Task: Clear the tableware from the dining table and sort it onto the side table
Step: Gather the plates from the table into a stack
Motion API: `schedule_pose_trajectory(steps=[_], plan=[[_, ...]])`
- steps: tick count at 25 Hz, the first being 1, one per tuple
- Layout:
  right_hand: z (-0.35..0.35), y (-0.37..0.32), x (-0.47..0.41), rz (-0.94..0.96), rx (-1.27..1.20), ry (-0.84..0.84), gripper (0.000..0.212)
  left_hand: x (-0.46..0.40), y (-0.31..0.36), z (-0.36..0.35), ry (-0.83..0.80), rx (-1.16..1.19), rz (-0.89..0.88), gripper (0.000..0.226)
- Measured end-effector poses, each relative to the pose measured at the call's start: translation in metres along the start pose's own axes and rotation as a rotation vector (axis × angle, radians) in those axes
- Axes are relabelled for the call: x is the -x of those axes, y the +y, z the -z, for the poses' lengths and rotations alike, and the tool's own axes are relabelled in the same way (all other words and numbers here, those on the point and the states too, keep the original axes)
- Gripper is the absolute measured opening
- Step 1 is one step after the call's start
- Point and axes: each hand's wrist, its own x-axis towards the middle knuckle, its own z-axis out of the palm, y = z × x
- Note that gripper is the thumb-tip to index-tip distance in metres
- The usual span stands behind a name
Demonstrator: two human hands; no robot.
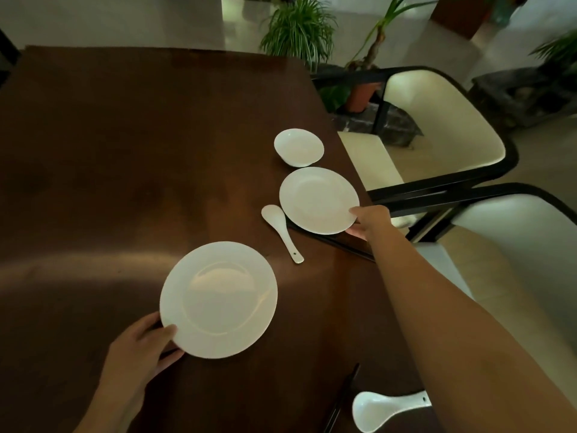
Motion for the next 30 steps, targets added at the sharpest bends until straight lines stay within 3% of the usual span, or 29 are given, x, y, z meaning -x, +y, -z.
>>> schedule_pose_trajectory(steps=[3, 7, 17, 21, 24, 30], plan=[[-0.001, 0.005, -0.007, 0.046, -0.026, -0.074, 0.029, -0.002, -0.003, 0.003, -0.002, 0.015, -0.011, 0.04], [0.004, 0.011, 0.0, 0.021, -0.184, -0.037, 0.019, 0.002, -0.005, 0.003, -0.021, 0.025, -0.051, 0.039], [0.032, 0.042, 0.092, 0.304, -0.24, -0.022, 0.023, 0.017, 0.006, 0.005, -0.069, 0.045, -0.022, 0.039], [0.01, 0.058, 0.134, 0.226, -0.221, -0.28, 0.022, 0.018, 0.008, 0.006, -0.072, 0.102, 0.033, 0.051], [-0.021, 0.073, 0.152, 0.141, -0.15, -0.433, 0.024, 0.018, 0.007, 0.008, -0.094, 0.088, 0.016, 0.042], [-0.049, 0.093, 0.157, 0.061, -0.022, -0.433, 0.021, 0.014, 0.004, 0.007, -0.062, 0.05, -0.033, 0.037]])
